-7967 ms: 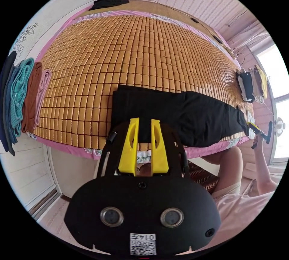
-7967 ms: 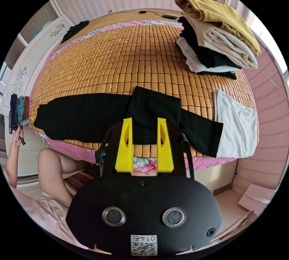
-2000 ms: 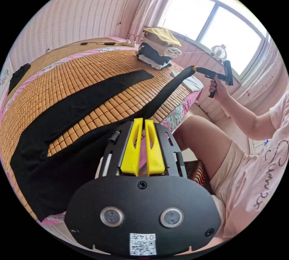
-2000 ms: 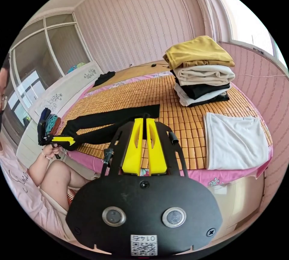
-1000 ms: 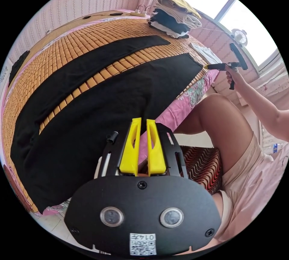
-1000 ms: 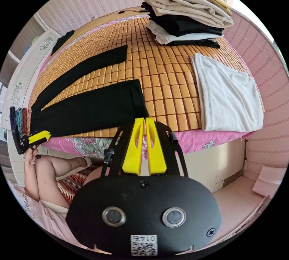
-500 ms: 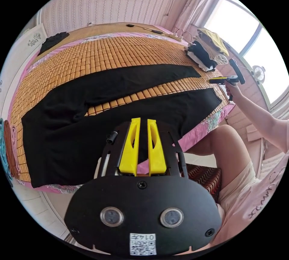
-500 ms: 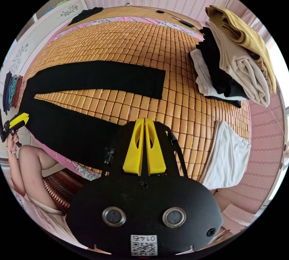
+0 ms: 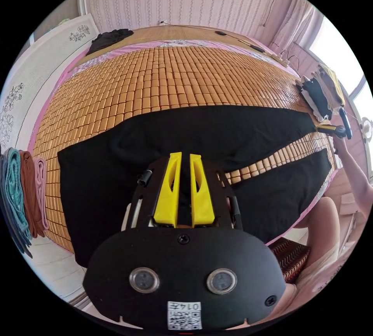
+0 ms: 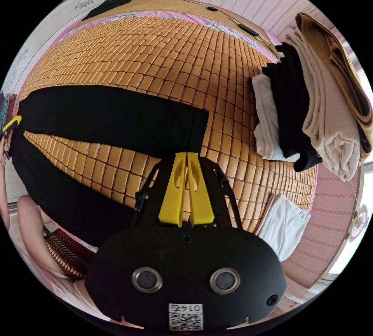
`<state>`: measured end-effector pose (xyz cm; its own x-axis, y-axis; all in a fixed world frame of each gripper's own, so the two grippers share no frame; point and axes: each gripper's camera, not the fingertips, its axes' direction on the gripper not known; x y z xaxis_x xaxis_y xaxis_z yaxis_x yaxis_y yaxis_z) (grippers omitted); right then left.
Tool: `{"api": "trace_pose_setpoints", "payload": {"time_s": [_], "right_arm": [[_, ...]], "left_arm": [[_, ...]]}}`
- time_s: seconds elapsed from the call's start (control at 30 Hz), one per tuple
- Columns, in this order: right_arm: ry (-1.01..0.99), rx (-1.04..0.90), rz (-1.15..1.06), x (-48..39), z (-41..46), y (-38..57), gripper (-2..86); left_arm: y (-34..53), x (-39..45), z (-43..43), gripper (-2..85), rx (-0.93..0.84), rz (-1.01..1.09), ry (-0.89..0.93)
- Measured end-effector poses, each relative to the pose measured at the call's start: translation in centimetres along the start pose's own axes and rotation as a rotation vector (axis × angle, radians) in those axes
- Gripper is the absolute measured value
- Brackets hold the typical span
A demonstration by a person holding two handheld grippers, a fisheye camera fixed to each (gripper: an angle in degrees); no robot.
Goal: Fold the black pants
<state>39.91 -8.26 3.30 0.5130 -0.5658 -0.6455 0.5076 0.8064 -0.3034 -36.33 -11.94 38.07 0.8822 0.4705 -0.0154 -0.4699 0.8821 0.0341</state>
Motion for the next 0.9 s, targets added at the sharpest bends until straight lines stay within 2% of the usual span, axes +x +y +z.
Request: {"api": "trace_pose_setpoints", "payload": {"time_s": [0.1, 0.2, 0.33, 0.57, 0.77, 0.9], "right_arm": [[0.018, -0.032, -0.047, 0.3, 0.1, -0.9, -1.0], [-0.012, -0.010, -0.045, 0.8, -0.1, -1.1, -1.0], [-0.090, -0.020, 0.018, 2.3, -0.2, -1.8, -1.0], [-0.147, -0.105, 0.001, 3.7, -0.1, -3.2, -1.0], [-0.139, -0.168, -0.029, 4.0, 0.1, -3.4, -1.0], [-0.128, -0.167, -0.045, 4.2, 0.1, -2.5, -1.0]], "left_arm": [[-1.4, -0.2, 1.6, 4.5, -0.090, 0.046, -0.021], [-2.0, -0.4, 1.2, 4.3, -0.083, 0.075, -0.007], [-3.2, -1.0, 0.7, 3.6, -0.158, 0.042, 0.013], [-5.0, -1.1, 0.1, -0.2, -0.295, 0.052, -0.013], [-5.0, -0.5, -0.8, -0.9, -0.349, 0.189, -0.074], [-3.9, -1.2, -1.9, -0.9, -0.303, 0.167, -0.083]]}}
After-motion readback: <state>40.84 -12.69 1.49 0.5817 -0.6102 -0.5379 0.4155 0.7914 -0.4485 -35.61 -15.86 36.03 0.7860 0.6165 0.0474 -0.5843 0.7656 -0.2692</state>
